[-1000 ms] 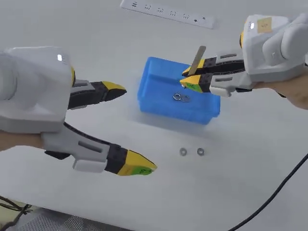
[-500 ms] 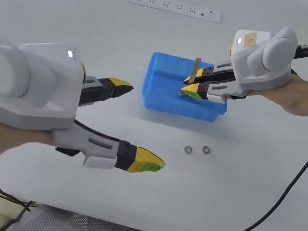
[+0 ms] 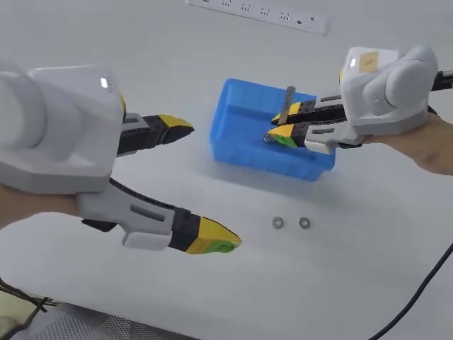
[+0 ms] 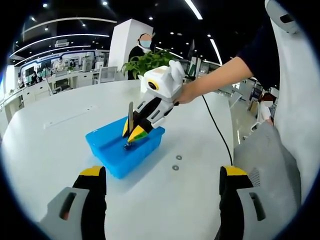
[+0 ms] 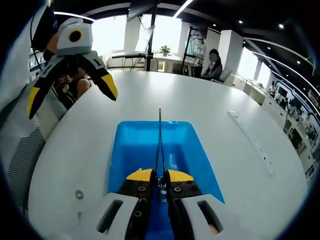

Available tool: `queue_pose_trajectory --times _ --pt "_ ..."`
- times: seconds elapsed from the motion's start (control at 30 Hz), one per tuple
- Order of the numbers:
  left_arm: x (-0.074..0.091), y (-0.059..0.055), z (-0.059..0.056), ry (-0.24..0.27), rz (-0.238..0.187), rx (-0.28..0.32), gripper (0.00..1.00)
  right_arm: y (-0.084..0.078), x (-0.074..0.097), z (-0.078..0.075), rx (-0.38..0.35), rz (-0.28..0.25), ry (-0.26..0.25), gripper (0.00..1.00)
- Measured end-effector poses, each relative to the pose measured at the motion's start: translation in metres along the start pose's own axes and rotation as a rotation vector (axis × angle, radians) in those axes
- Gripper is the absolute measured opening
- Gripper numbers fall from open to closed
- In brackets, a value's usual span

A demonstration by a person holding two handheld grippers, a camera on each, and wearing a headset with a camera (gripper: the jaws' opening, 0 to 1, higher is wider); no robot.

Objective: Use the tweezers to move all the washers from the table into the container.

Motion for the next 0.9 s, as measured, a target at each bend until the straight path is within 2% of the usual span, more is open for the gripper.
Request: queue_pose_trajectory --times 0.2,0.3,0.37,0.43,0.47,0.5,0.6,0.7,0.77,0.83,0.87,0.9 --pt "0.000 0.001 -0.002 -0.005 0.004 -0.012 0.99 0.002 0.002 0.000 -0.006 -0.008 -0.004 0.10" --pt "0.000 0.003 0.002 0.003 -0.002 -0.013 0.99 0.005 0.004 0.001 -0.007 -0.018 -0.006 0.10" --pt "-0.003 0.010 0.010 0.012 -0.014 -0.027 0.99 0.010 0.006 0.005 -0.006 -0.030 -0.002 0.10" --pt "-0.008 0.020 0.027 0.039 -0.028 -0.120 0.99 0.013 0.006 0.007 0.005 -0.032 0.002 0.10" --pt "-0.013 0.025 0.034 0.035 -0.026 -0.146 0.99 0.013 0.006 0.008 0.006 -0.034 0.004 0.10" --pt "-0.016 0.028 0.038 0.029 -0.023 -0.148 0.97 0.014 0.005 0.008 0.010 -0.033 0.006 0.10" --pt "-0.025 0.047 0.053 0.026 -0.063 -0.192 0.90 0.016 0.007 0.008 0.018 -0.032 0.006 0.10" --pt "-0.036 0.060 0.064 0.010 -0.099 -0.190 0.84 0.019 0.010 0.008 0.021 -0.040 0.007 0.10" --pt "-0.042 0.064 0.068 0.011 -0.112 -0.202 0.69 0.022 0.012 0.009 0.024 -0.045 0.008 0.10" --pt "-0.047 0.075 0.075 0.044 -0.163 -0.273 0.52 0.025 0.014 0.011 0.025 -0.052 0.011 0.10" --pt "-0.049 0.074 0.074 0.032 -0.151 -0.249 0.46 0.027 0.015 0.013 0.027 -0.055 0.011 0.10" --pt "-0.053 0.075 0.074 0.021 -0.154 -0.236 0.47 0.029 0.016 0.015 0.028 -0.058 0.011 0.10"
Point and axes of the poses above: the centre of the closed fingertips' face, and the gripper's own axes: x roughly backward along the fingers, z roughly to its left, y roughly out of its top, the point moved 1 cm from there along x, roughly backward along the fingers, and after that the axes turned 13 degrees about -x, right-handed, at the moved point
